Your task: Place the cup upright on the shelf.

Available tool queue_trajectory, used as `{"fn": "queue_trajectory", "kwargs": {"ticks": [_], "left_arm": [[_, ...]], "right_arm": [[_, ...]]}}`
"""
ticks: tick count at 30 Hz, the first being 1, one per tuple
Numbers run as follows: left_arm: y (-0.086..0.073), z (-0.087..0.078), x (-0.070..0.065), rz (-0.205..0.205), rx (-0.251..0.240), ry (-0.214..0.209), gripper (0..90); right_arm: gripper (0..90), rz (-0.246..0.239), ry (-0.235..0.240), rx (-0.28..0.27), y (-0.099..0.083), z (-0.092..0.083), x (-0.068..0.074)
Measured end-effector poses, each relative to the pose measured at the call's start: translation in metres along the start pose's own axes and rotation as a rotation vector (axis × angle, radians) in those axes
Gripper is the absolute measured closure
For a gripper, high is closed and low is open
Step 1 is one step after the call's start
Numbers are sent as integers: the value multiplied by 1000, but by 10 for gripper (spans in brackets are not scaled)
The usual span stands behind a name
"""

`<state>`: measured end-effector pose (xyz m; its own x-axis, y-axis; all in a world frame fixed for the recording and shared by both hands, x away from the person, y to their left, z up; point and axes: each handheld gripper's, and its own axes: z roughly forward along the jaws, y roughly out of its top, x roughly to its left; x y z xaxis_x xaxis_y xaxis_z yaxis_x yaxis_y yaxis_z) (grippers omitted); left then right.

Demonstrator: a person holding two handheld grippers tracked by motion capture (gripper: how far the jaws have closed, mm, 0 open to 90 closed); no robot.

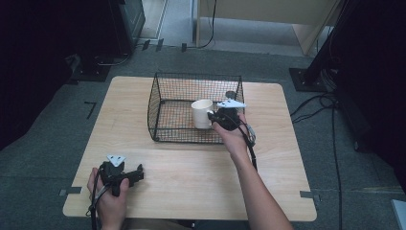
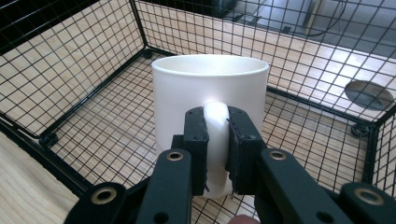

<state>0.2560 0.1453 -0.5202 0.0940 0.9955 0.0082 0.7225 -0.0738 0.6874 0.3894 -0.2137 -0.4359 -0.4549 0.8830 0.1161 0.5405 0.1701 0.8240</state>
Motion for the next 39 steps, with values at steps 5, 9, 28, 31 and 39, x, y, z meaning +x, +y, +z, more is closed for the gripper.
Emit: {"fn": "queue_trajectory", "kwargs": {"ticks": [5,9,28,31,39], "left_arm": [[0,0,0,-1,0,0,0],[0,0,0,0,0,0,0],[0,0,0,5,1,-3,0],[0,0,0,4,1,-3,0],[0,0,0,4,0,-4,0]], "right_arm": [[756,-3,-11,3,-1,1,-1],[739,7,-19,-4,0,1,-1],[620,29,18,-55,3,-13,1],[502,16,17,-62,3,-19,4],[0,-15,18,-58,-3,-38,14]]}}
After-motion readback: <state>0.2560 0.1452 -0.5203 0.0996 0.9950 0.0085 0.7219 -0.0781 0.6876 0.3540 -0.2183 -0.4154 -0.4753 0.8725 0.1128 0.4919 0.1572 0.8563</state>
